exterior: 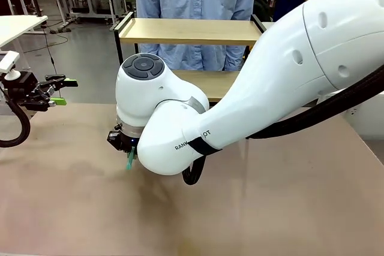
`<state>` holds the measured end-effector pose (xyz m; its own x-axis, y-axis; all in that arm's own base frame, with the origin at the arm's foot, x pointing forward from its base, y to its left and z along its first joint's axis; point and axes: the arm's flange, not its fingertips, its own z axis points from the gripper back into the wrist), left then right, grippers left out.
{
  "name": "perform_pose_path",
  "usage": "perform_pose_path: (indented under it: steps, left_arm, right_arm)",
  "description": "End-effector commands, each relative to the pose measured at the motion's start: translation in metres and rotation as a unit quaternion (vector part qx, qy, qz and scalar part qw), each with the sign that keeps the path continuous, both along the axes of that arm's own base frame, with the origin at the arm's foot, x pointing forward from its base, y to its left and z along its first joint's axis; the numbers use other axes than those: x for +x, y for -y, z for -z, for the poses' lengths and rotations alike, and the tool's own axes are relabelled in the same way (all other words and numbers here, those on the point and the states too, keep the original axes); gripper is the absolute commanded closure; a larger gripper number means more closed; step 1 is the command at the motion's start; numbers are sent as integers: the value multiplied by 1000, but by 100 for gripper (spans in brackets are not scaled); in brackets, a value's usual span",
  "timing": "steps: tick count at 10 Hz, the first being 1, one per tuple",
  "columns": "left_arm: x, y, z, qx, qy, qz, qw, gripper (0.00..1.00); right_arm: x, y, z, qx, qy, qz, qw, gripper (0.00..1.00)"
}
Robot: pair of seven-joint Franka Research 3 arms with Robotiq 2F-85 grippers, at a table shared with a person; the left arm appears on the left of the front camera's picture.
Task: Clean the shelf.
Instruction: Clean the specific section of the Shelf indicated by the human with the Duster.
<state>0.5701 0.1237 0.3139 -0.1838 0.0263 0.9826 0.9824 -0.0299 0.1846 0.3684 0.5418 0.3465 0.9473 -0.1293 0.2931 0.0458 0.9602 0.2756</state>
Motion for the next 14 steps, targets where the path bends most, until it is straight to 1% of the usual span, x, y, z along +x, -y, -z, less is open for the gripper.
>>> perform_pose_path:
  steps: [1, 3, 5, 6, 8, 9, 11, 14]
  left_arm:
    - [-1, 1, -4, 0, 2, 2, 1000, 0]
    - [-1, 1, -4, 0, 2, 2, 1000, 0]
    - [-1, 1, -4, 0, 2, 2, 1000, 0]
    - [-1, 1, -4, 0, 2, 2, 1000, 0]
    - [-1, 1, -4, 0, 2, 2, 1000, 0]
    - [-1, 1, -4, 0, 2, 2, 1000, 0]
    - [-1, 1, -4, 0, 2, 2, 1000, 0]
    - [-1, 1, -4, 0, 2, 2, 1000, 0]
  right_arm:
    - [13, 13, -1, 0, -16, 17, 1000, 87]
    - [37, 51, -7, 1, -27, 46, 999, 87]
    - [55, 81, -8, -5, -50, 59, 997, 87]
    - [63, 98, -4, -9, -67, 63, 996, 87]
    - [76, 128, 5, -21, -85, 67, 994, 87]
    - [79, 142, 6, -29, -87, 69, 993, 87]
    - [82, 175, -2, -48, -91, 71, 992, 87]
    - [93, 218, -3, -93, -119, 70, 986, 87]
